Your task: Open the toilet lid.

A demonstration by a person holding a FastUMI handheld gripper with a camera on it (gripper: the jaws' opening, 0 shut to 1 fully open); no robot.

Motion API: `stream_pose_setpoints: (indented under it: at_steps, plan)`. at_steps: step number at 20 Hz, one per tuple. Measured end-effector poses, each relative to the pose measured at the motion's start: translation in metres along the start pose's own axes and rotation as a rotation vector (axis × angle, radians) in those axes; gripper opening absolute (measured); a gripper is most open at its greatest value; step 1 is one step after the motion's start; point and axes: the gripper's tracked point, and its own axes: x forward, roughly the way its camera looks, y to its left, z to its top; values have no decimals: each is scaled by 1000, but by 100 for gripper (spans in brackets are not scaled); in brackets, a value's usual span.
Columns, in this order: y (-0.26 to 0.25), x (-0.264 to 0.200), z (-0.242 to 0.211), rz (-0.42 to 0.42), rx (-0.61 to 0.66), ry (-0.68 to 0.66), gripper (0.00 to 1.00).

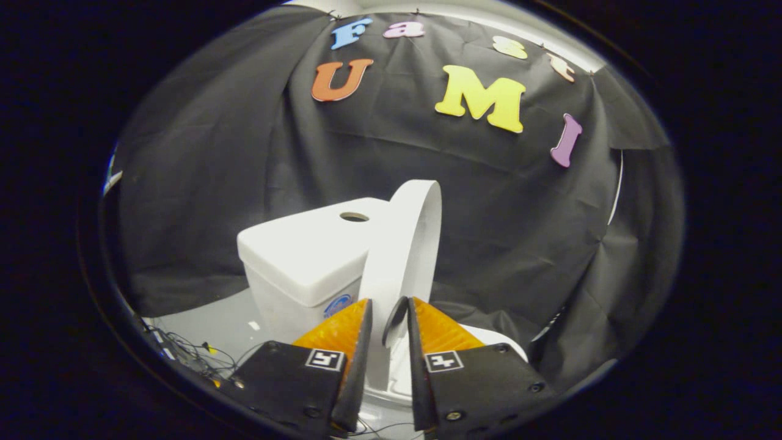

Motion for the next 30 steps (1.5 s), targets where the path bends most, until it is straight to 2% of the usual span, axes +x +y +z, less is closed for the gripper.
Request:
stream_pose_setpoints:
  at_steps: [1, 6, 7, 11, 17, 20, 24, 28, 30]
  plan:
    - [4, -7, 4, 25, -13, -26, 51]
    - [-3, -51, 39, 14, -83, -215, 87]
    - [-5, -60, 44, 15, -78, -241, 99]
    - [-38, -104, 56, -5, 6, -315, 100]
    - [-119, -158, 53, -101, 129, -371, 100]
    - [-167, -181, 29, -180, 191, -375, 100]
    - [-215, -195, -25, -269, 276, -345, 100]
    - [-254, -189, -82, -353, 299, -298, 100]
    - [-265, -184, -104, -368, 333, -272, 100]
